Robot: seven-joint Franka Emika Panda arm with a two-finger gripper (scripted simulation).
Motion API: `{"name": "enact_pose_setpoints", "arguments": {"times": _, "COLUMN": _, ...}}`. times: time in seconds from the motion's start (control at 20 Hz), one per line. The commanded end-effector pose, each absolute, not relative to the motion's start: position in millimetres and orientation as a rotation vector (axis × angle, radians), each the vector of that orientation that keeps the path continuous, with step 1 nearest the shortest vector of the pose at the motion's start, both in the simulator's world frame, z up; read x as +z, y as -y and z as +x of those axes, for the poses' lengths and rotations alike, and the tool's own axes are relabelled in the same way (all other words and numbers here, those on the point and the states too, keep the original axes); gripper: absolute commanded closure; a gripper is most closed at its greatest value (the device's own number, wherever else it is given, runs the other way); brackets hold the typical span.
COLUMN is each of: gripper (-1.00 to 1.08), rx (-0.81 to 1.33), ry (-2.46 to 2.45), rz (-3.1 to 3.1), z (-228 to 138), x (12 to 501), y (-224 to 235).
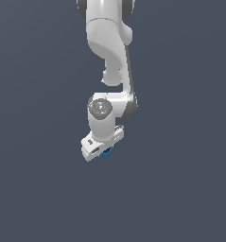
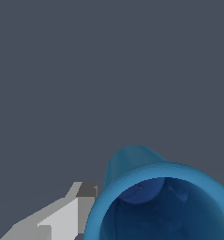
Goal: Pick up the object and move it to a goal position.
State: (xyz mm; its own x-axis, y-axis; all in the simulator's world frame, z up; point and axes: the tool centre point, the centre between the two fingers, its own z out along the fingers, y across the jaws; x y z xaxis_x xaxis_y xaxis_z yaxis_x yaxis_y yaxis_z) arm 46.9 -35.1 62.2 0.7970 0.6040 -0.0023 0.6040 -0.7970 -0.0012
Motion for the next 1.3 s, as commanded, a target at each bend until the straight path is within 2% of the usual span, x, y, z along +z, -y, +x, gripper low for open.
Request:
{"name": "enact_pose_setpoints", "arguments": {"times": 0.0, "gripper": 1.08, "rx": 0.001, "ry": 1.002, "rz": -2.978, "z": 41, "x": 74, "y": 25}}
{"name": "enact_pose_setpoints", "arguments": {"times": 1.25, "gripper": 1.08, "rx": 0.002, "ry": 1.005, "rz": -2.98, "z": -70, "x": 272, "y": -154}}
